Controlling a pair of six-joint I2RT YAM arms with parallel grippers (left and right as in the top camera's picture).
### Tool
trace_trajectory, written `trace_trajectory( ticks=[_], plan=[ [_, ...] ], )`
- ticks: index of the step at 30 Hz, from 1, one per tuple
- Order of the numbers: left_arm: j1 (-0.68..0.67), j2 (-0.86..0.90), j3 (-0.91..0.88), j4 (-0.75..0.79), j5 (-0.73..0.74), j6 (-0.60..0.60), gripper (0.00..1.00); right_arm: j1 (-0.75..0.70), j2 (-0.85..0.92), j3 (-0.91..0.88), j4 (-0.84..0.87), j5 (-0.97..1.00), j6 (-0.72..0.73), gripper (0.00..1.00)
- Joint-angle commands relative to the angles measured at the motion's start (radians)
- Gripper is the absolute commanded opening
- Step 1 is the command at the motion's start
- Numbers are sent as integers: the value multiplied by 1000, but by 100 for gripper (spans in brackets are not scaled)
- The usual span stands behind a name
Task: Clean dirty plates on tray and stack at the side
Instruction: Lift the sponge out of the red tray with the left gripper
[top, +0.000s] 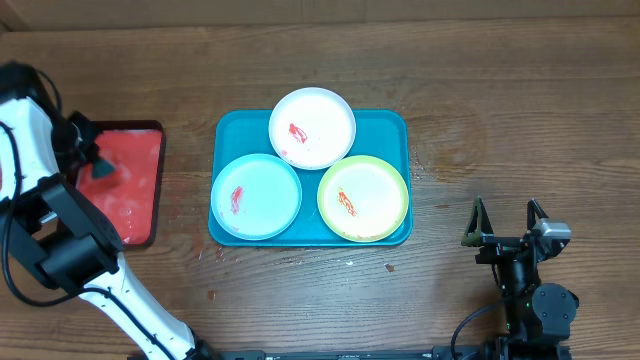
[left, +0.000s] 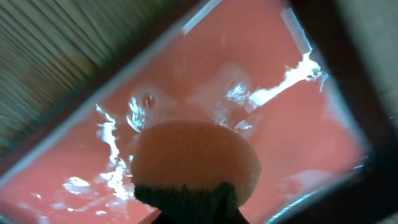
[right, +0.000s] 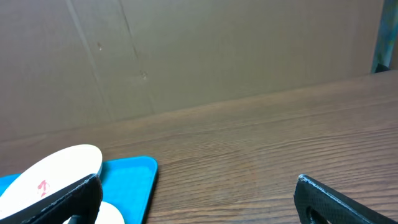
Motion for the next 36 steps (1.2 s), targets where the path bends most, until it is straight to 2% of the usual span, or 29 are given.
trace_trajectory(
  ticks=[1,3,12,14,17,21,25,29,34,36],
  plan=[
    [6,-18,34,8,69,19,4,-5,-10,-10,4,9,-6,100],
    [6,-32,103,-20,108,24,4,-5,-10,-10,4,9,-6,100],
    [5,-154,377,-150,106,131,4,-5,-10,-10,4,9,-6,100],
    [3,-182,377,-168,98,146,4,-5,-10,-10,4,9,-6,100],
    [-3,-172,337,-201,6,149,4,-5,-10,-10,4,9,-6,100],
    [-9,-132,129,-63,-31,149,5,-5,-10,-10,4,9,-6,100],
    [-10,-110,51,-70,-14,131,4,-5,-10,-10,4,9,-6,100],
    [-9,-143,138,-110,-44,131,4,-5,-10,-10,4,9,-6,100],
    [-8,-236,332,-211,-50,131,4,-5,-10,-10,4,9,-6,100],
    [-13,-274,339,-211,-52,131,4,-5,-10,-10,4,9,-6,100]
  ],
)
